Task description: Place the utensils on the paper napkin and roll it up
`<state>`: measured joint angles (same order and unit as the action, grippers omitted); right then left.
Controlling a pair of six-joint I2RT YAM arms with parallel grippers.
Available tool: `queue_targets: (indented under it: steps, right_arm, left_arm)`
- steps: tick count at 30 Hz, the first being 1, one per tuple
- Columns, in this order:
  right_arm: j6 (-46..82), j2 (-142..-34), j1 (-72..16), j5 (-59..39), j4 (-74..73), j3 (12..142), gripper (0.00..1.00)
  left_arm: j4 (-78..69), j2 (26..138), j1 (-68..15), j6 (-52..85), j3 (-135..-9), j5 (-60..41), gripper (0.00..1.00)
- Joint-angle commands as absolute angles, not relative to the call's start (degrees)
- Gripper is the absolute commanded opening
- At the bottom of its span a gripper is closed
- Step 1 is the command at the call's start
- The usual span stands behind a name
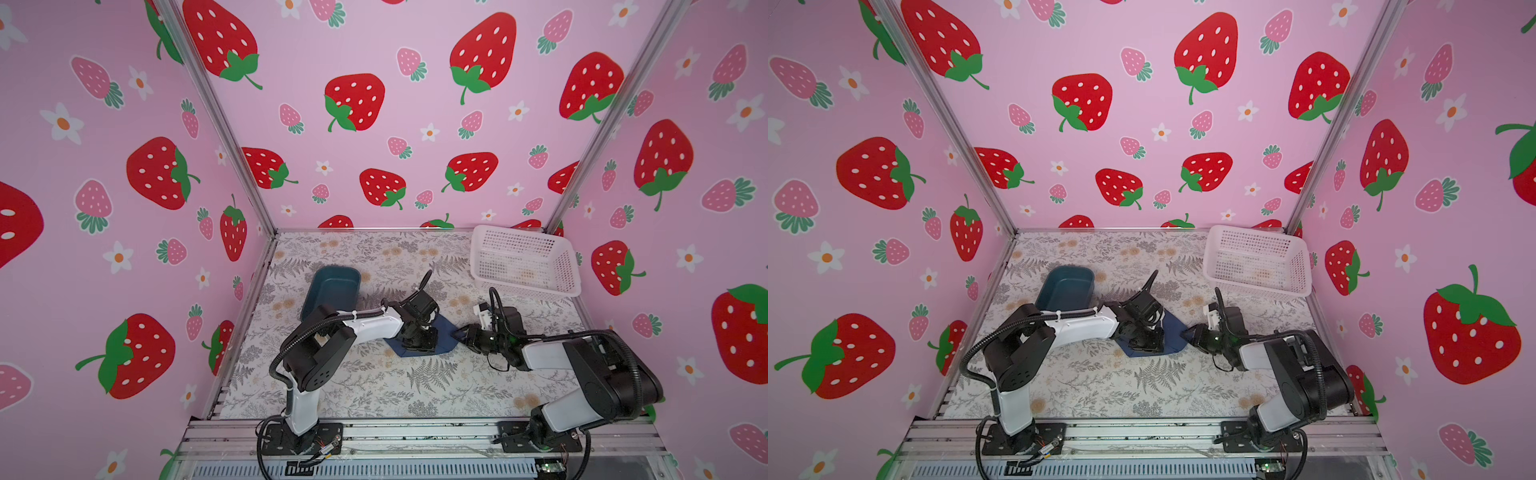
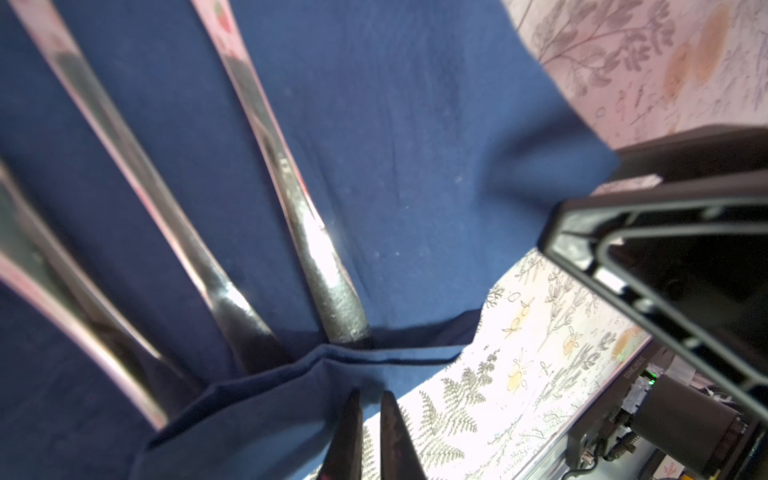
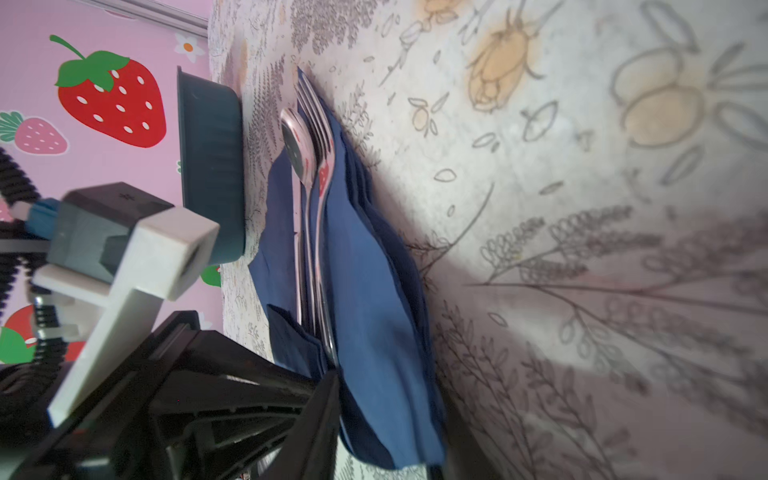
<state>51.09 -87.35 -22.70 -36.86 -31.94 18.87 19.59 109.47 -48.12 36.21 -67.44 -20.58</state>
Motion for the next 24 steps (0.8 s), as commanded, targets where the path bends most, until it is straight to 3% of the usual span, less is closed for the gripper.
queue_targets:
  steps: [1,11,24]
  right_arm:
    - [48.9,-87.2,-22.6,-37.4,-31.2,18.1,0.36]
    - [48.2,-91.5,-24.4,-37.5,-32.5,20.7,0.36]
    - [50.6,-90.8,-24.9,-41.0,-37.5,19.8,0.11]
  left_arm:
    - [21.0,109.4,-48.0,36.0,-69.0,-20.6,0.13]
    - [22.0,109.7,-48.0,35.7,-69.6,-20.3,0.13]
    - [22.5,109.6,-47.8,36.4,-69.8,-19.0,0.13]
